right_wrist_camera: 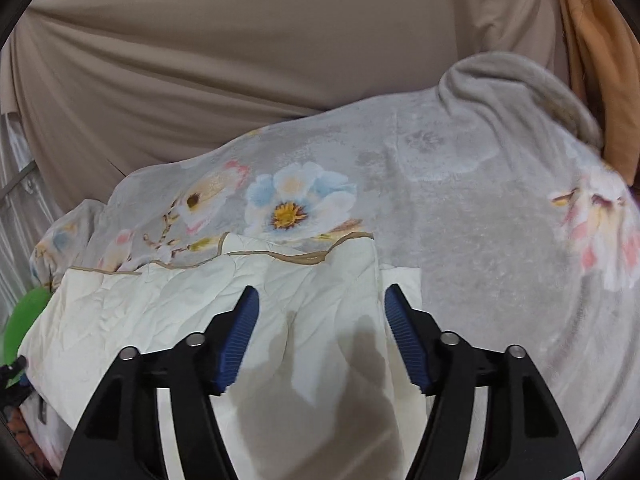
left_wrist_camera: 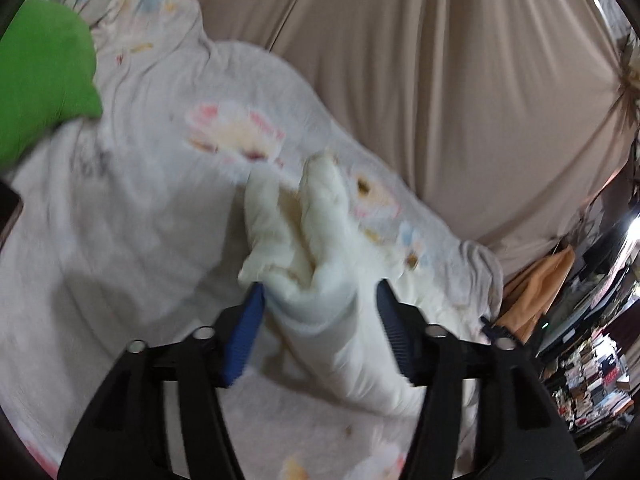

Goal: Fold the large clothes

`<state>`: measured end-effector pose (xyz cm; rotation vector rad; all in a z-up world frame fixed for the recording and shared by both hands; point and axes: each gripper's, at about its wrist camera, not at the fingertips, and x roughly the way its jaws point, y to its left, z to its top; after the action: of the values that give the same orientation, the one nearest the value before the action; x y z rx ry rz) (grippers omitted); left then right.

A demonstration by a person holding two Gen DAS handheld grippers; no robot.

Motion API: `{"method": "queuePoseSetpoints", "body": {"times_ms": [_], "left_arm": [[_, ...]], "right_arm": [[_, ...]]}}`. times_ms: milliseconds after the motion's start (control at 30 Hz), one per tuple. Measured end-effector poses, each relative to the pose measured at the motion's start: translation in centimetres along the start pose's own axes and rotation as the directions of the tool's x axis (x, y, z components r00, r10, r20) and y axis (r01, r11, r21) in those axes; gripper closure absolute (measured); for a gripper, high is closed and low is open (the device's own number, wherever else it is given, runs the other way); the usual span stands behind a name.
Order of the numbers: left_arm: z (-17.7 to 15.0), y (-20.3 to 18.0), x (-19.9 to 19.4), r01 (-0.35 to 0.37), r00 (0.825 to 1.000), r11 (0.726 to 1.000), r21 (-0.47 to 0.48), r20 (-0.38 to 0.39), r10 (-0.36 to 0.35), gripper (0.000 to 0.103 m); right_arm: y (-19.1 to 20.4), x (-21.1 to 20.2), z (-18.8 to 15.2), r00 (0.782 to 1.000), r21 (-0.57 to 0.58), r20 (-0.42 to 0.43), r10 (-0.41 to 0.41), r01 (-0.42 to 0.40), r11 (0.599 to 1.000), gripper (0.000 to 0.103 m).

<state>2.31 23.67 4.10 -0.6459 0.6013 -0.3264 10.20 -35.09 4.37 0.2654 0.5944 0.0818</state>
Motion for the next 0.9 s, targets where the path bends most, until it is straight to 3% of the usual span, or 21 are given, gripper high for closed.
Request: {"method": "queuePoseSetpoints", "body": {"times_ms": [100,133,167,233,300,400,433,467,500,533,567,600,633,700,800,867,900], "left_arm": [[1.6,-0.6,-0.8,-0.035,0.994,0.999,0.005,0.106,0.034,0.043],[2.0,-0.9,-0.8,-0.032,0.992,0.999,0.006,0.124,0.031,0.040],[2.5,-1.2,-0.1,-0.033,0.993,0.999,0.017,0.116,0.030,0.028],[3.9,-1.4,2.9,-0.061,0.997,0.997,0.051,0.054,0.058,0.021],[5.3,-0.5,7.0,-0.103,0.994,0.993,0.062,-0.036,0.106,0.021],[6.0,2.4,13.9,-0.119,0.972,0.993,0.022,-0.200,0.121,0.023],[5.9,3.4,15.8,-0.122,0.963,0.993,-0.008,-0.243,0.116,0.029],[5.6,4.3,17.4,-0.118,0.956,0.993,-0.023,-0.272,0.108,0.033],[5.4,4.5,18.3,-0.119,0.956,0.993,-0.016,-0.273,0.110,0.036],[5.3,4.0,18.8,-0.125,0.957,0.992,0.029,-0.259,0.129,0.046],[5.4,3.1,19.0,-0.131,0.959,0.988,0.084,-0.243,0.148,0.060],[5.6,2.1,19.2,-0.129,0.961,0.983,0.127,-0.230,0.156,0.067],[5.9,1.0,19.4,-0.114,0.965,0.979,0.171,-0.216,0.150,0.084],[6.6,-0.6,20.2,-0.081,0.971,0.974,0.212,-0.202,0.125,0.086],[6.8,-1.7,22.7,-0.137,0.968,0.948,0.289,-0.166,0.191,0.086],[6.4,-0.9,25.1,-0.177,0.957,0.940,0.293,-0.172,0.234,0.083],[6.5,-0.4,25.6,-0.184,0.956,0.945,0.270,-0.174,0.236,0.083]], "right_arm": [[-1.3,3.0,1.2,0.998,0.049,-0.057,-0.001,0.004,0.999,0.034],[-1.6,3.6,1.3,0.997,0.060,-0.072,-0.001,0.005,0.998,0.034],[-1.9,4.7,1.4,0.995,0.074,-0.102,0.015,-0.007,0.997,0.033],[-2.1,6.7,1.3,0.985,0.090,-0.167,0.034,-0.019,0.996,0.033],[-1.8,8.3,1.1,0.978,0.076,-0.210,0.017,-0.001,0.997,0.029],[-1.5,9.4,1.0,0.975,0.045,-0.220,-0.002,0.012,0.999,0.024],[-1.5,9.7,0.9,0.974,0.053,-0.228,0.000,0.012,0.999,0.023],[-1.3,10.0,0.7,0.972,0.041,-0.236,-0.001,0.011,0.999,0.029],[-0.8,10.0,0.6,0.973,0.015,-0.233,-0.010,0.014,1.000,0.047],[-0.4,9.8,0.6,0.975,-0.006,-0.223,-0.014,0.013,1.000,0.059],[-0.1,9.3,0.7,0.978,-0.003,-0.209,0.000,-0.001,1.000,0.086],[0.0,8.7,0.9,0.982,0.001,-0.187,0.000,0.000,1.000,0.092],[0.0,7.6,1.2,0.990,0.009,-0.143,0.013,-0.012,1.000,0.093],[-0.1,4.7,2.0,0.999,0.027,-0.038,0.038,-0.037,0.999,0.096],[-0.1,2.8,2.9,0.999,-0.014,0.055,-0.002,0.003,1.000,0.097],[-1.2,6.2,2.4,0.996,-0.029,-0.034,-0.078,0.077,0.997,0.097],[-2.3,9.4,1.2,0.985,-0.024,-0.141,-0.100,0.097,0.995,0.093]]}}
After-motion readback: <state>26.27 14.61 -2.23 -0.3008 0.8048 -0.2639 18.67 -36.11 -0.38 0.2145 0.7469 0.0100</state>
